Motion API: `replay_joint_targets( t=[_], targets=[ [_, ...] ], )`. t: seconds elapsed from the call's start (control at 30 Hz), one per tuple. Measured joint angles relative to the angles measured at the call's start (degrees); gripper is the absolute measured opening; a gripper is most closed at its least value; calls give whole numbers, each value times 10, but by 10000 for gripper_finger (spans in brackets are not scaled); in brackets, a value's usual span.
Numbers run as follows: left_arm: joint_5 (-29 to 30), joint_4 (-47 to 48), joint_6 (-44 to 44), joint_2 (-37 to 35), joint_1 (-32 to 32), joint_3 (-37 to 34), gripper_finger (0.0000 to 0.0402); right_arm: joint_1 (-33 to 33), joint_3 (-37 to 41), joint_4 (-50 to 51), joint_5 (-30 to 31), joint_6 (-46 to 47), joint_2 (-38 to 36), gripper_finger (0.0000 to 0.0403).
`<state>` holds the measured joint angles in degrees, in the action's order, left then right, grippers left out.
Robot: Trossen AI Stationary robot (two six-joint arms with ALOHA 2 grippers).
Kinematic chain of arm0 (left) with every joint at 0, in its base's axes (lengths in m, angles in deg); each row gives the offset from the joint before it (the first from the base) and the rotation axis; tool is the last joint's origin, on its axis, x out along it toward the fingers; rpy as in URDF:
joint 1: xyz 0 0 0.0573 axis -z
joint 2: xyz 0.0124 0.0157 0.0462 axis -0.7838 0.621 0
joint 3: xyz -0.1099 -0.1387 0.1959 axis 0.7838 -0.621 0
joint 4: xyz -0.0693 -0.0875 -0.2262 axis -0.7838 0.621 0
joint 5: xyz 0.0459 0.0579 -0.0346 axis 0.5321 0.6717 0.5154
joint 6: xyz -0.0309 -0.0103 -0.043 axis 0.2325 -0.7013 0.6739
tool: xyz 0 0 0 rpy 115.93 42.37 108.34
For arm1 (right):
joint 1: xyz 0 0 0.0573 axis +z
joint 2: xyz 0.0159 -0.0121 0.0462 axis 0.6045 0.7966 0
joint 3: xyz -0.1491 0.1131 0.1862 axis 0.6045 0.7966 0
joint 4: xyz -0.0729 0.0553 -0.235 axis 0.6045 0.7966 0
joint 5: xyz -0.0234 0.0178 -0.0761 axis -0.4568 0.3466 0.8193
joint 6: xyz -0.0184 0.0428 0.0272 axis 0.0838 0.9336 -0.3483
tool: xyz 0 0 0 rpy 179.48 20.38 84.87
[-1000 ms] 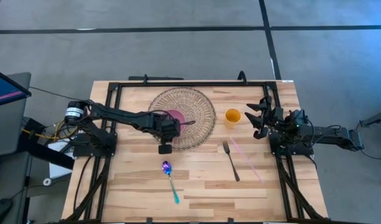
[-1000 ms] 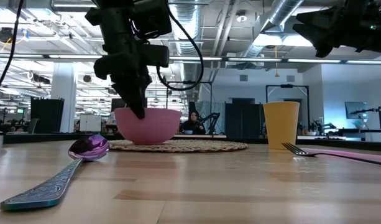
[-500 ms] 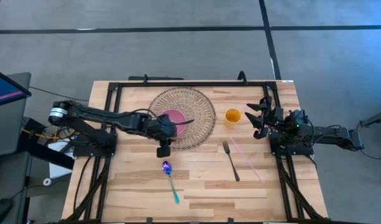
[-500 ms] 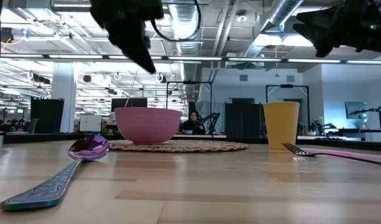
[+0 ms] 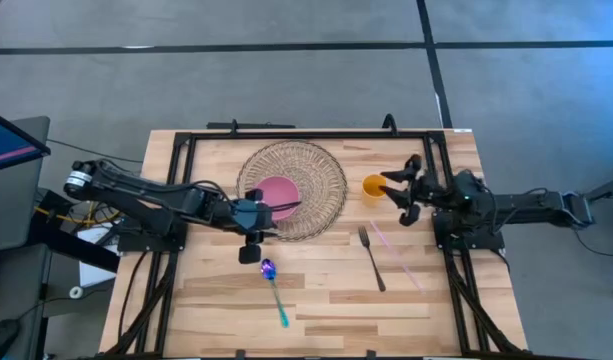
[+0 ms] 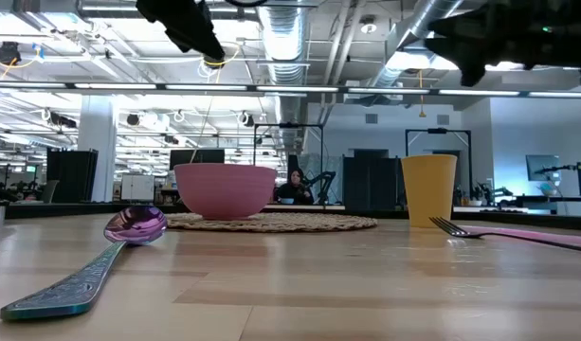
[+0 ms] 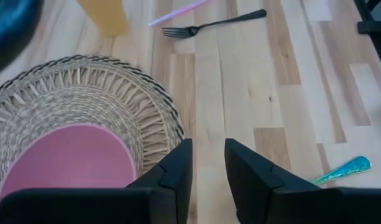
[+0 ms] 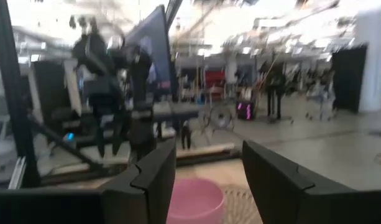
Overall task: Pick & Place Utensil
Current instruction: Put the black fork on the pink bowl
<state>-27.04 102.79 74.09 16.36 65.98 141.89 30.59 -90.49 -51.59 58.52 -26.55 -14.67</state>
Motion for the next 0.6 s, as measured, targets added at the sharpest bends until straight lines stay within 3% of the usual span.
replay_joint_targets(
  t=[0.27, 0.6],
  targets=[
    [23, 20, 0, -49, 0, -29, 95, 48, -94, 33, 6, 5, 154, 174],
    [26, 19, 41, -145, 0, -122, 95, 109, -221, 190, 94, 70, 285, 187]
  ],
)
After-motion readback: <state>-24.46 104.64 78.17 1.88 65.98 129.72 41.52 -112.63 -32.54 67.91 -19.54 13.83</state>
